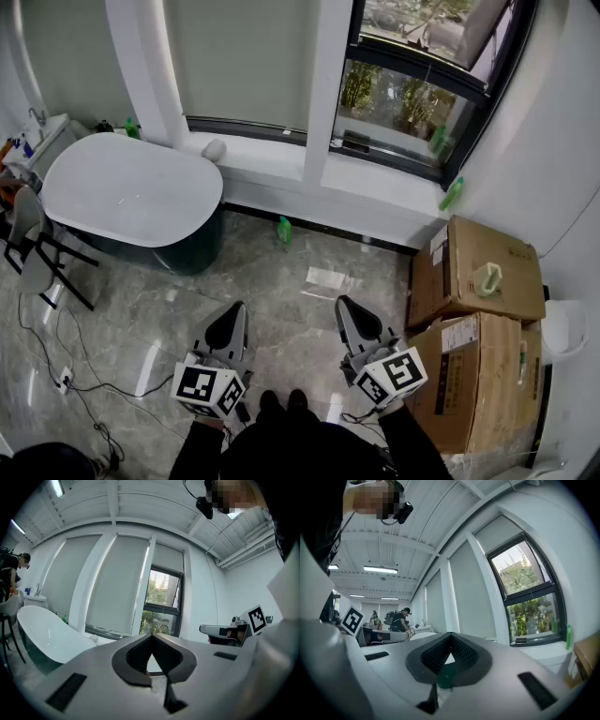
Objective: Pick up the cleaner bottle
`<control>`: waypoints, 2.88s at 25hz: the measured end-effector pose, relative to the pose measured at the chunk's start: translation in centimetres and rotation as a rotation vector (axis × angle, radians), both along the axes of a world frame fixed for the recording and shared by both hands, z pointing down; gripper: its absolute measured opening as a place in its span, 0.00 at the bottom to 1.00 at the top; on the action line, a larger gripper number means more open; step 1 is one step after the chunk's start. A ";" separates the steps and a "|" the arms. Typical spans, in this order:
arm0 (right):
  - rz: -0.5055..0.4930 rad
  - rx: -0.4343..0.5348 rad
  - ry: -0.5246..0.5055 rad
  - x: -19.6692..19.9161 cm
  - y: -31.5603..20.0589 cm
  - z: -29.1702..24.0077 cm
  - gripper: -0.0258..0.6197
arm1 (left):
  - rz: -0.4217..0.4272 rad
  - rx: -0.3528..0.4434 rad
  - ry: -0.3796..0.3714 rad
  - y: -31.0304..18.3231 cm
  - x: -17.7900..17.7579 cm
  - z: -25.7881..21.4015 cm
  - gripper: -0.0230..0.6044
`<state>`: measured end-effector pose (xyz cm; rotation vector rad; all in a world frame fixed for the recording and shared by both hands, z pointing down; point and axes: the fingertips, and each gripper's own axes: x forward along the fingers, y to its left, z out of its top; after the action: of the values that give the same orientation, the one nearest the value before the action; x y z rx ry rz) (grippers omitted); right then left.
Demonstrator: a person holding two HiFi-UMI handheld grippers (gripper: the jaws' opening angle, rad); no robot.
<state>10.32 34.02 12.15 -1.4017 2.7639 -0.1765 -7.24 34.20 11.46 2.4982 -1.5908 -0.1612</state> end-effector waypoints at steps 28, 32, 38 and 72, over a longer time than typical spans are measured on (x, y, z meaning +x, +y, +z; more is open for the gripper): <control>0.000 -0.054 -0.023 1.2 -0.7 1.8 0.04 | 0.002 -0.037 0.037 -0.9 0.2 1.3 0.04; 0.001 -0.047 0.013 2.0 -1.2 2.1 0.04 | 0.005 -0.041 0.029 -1.5 1.1 1.7 0.04; 0.004 -0.045 0.011 3.3 -1.8 2.1 0.04 | 0.005 -0.035 0.021 -2.4 2.5 1.5 0.04; 0.036 -0.090 0.027 -1.1 -24.0 3.4 0.04 | 0.047 -0.036 -0.009 -26.4 -2.3 1.5 0.04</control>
<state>9.18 10.06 15.57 -1.4838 2.7831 -0.2864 -9.51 7.78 12.92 2.5097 -1.5231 -0.1149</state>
